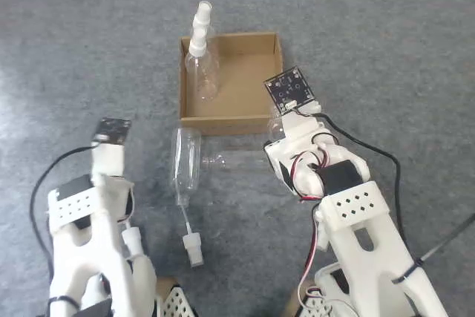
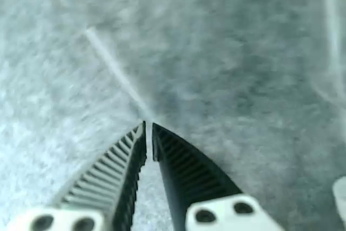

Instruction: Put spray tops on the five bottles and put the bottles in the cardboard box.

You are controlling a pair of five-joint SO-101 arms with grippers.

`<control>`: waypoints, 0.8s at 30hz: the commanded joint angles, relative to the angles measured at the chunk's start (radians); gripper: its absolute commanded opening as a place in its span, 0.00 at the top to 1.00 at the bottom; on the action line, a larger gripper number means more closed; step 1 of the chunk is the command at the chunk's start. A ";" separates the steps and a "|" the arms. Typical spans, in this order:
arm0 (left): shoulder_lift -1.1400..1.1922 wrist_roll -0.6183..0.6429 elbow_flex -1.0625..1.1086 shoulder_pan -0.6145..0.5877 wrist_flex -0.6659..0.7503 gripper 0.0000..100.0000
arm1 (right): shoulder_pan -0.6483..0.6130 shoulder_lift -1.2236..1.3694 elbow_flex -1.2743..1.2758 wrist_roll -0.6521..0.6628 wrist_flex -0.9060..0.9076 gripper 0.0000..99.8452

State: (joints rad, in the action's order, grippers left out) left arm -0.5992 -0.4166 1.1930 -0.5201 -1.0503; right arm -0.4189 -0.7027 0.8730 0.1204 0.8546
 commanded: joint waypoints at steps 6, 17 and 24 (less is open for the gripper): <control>0.005 0.023 -0.010 -0.218 0.043 0.99 | 0.010 -0.038 -0.011 -0.006 -0.027 0.93; -0.003 0.020 -0.010 -0.394 0.092 0.95 | 0.007 -0.038 -0.009 -0.006 -0.027 0.93; -0.003 -0.074 -0.120 -0.334 -0.146 0.70 | 0.010 -0.038 -0.009 -0.006 -0.027 0.93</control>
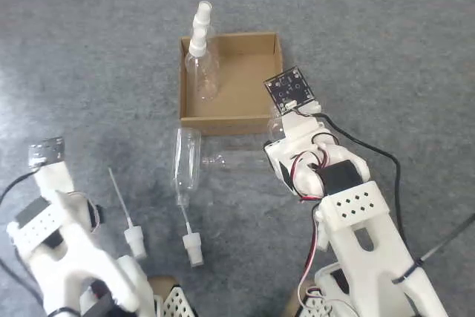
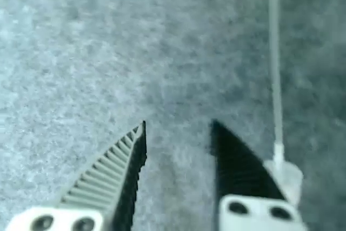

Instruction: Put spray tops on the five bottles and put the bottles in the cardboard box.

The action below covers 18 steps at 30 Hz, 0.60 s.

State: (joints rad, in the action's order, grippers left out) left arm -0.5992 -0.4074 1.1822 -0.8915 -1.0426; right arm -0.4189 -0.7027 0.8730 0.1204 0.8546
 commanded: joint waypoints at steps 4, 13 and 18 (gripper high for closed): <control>0.005 -0.184 -0.166 0.115 -0.265 0.70 | 0.010 -0.038 -0.009 -0.006 -0.027 0.93; 0.006 -0.170 -0.096 0.342 -0.250 0.74 | 0.010 -0.038 -0.009 -0.005 -0.038 0.93; 0.006 -0.173 -0.090 0.371 -0.247 0.75 | 0.010 -0.038 -0.009 -0.005 -0.038 0.93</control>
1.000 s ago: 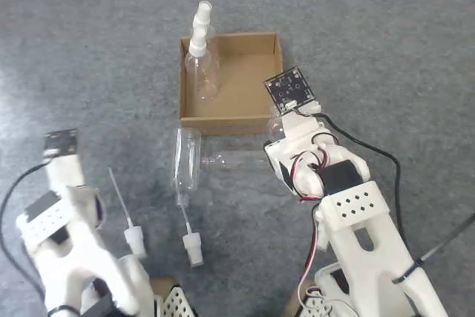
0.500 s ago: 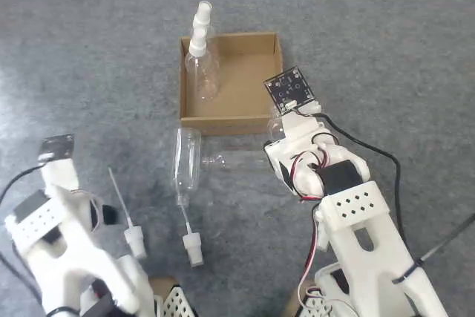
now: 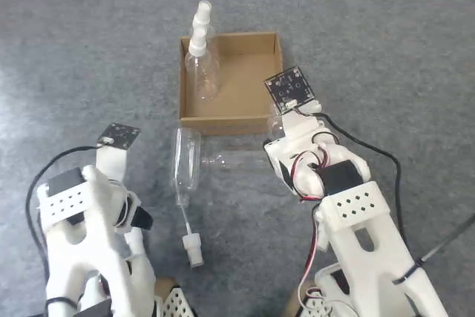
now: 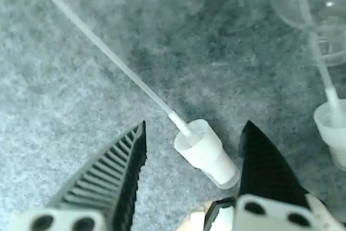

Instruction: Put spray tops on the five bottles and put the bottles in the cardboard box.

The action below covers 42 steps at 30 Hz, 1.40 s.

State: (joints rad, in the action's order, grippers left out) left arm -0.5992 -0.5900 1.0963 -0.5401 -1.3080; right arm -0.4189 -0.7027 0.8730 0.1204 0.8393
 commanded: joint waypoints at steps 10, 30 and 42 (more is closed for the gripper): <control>0.305 0.015 -0.067 -0.003 0.087 0.76 | 0.012 -0.038 -0.009 -0.005 -0.022 0.93; 0.416 0.256 -0.272 -0.089 0.095 0.98 | 0.012 -0.038 -0.008 0.014 -0.022 0.93; 0.417 0.559 -0.355 -0.098 0.118 0.90 | 0.012 -0.038 -0.008 0.017 -0.021 0.93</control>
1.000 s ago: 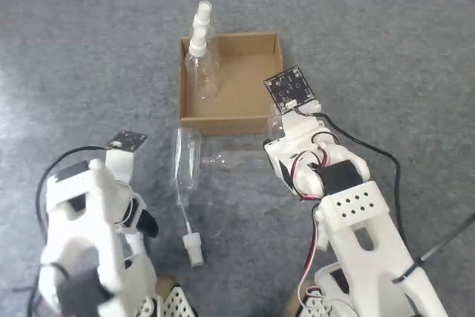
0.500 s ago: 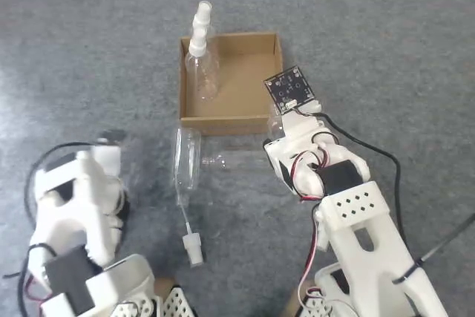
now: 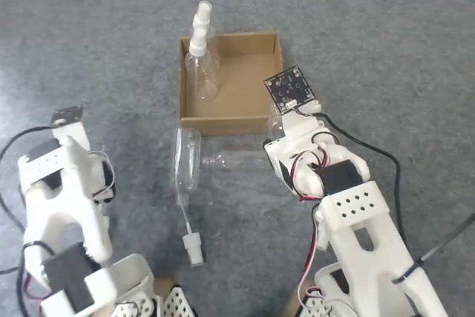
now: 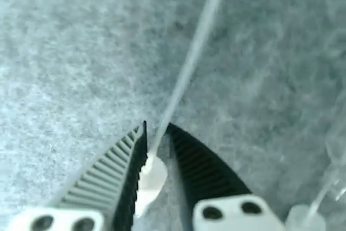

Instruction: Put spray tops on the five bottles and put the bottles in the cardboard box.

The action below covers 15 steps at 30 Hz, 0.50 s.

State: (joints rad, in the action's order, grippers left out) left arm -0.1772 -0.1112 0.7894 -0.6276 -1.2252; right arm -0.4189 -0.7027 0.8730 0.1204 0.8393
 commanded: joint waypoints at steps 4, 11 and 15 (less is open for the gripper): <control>-0.003 0.104 -0.050 -0.121 0.098 0.89 | 0.012 -0.038 -0.008 0.017 -0.021 0.93; -0.003 0.006 -0.061 -0.265 0.112 0.82 | 0.010 -0.038 -0.008 0.020 -0.021 0.93; -0.003 -0.051 -0.058 -0.264 0.103 0.76 | 0.010 -0.038 -0.008 0.020 -0.021 0.93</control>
State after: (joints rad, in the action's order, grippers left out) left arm -0.1772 -0.1128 0.7802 -0.8869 -1.1254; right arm -0.4189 -0.7027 0.8730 0.1204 0.8393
